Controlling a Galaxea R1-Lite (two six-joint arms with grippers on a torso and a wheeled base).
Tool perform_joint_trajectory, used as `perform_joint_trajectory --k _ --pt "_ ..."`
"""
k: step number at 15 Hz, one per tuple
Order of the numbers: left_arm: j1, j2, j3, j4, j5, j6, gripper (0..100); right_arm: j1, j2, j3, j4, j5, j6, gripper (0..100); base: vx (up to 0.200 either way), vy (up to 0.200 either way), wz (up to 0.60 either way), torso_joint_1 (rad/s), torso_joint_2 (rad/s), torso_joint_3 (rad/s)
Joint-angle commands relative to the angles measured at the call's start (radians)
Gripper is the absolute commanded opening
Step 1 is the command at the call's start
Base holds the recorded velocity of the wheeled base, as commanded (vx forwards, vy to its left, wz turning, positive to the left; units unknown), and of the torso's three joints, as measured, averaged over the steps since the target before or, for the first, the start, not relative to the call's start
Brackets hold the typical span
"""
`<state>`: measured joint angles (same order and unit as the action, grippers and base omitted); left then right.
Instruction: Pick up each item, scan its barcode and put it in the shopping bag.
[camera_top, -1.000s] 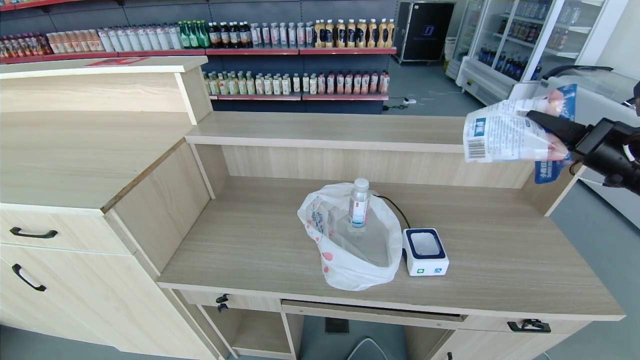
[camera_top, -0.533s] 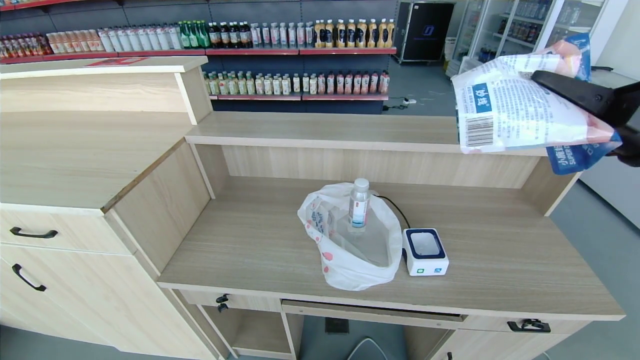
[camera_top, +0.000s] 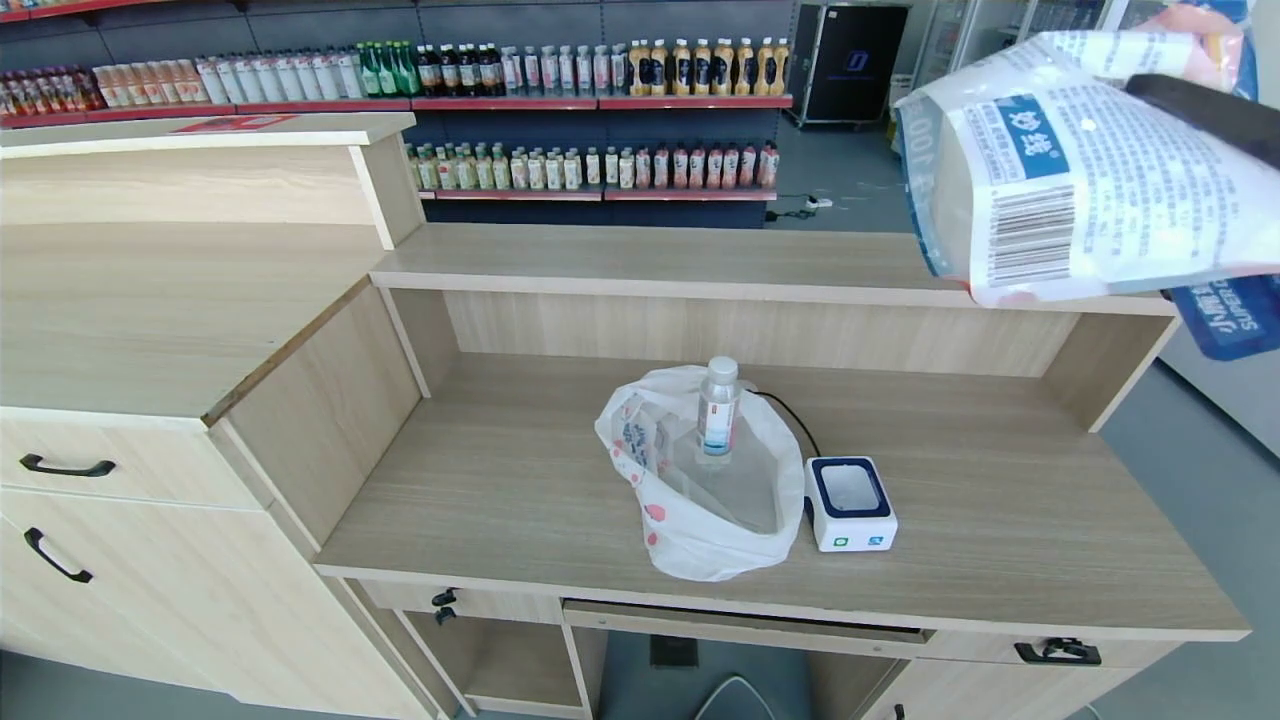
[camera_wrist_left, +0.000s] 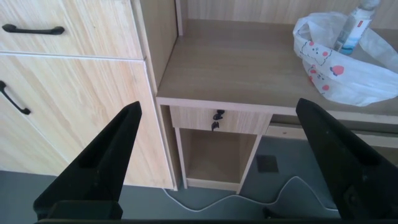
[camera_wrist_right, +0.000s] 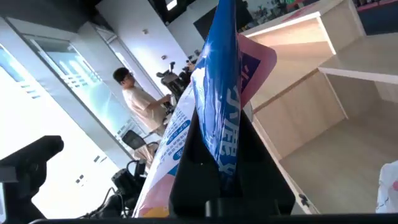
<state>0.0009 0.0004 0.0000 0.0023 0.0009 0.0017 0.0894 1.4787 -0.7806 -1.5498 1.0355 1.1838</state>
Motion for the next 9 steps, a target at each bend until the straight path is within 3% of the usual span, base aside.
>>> perform_joint_trajectory --k 1,5,9 --pt "0.001 0.000 0.000 -0.001 0.001 0.000 100 0.056 -0.089 0.040 0.000 0.001 0.010 0 0.000 0.000 0.00 0.000 0.00 0.000" --pt "0.001 0.000 0.000 -0.001 0.001 0.000 100 0.059 -0.199 0.172 0.008 0.015 -0.010 0 0.000 0.000 0.00 0.000 0.00 0.000" --pt "0.001 0.000 0.000 0.001 0.001 0.000 100 0.063 -0.296 0.221 0.069 0.051 -0.013 0 0.000 0.000 0.00 0.000 0.00 0.000"
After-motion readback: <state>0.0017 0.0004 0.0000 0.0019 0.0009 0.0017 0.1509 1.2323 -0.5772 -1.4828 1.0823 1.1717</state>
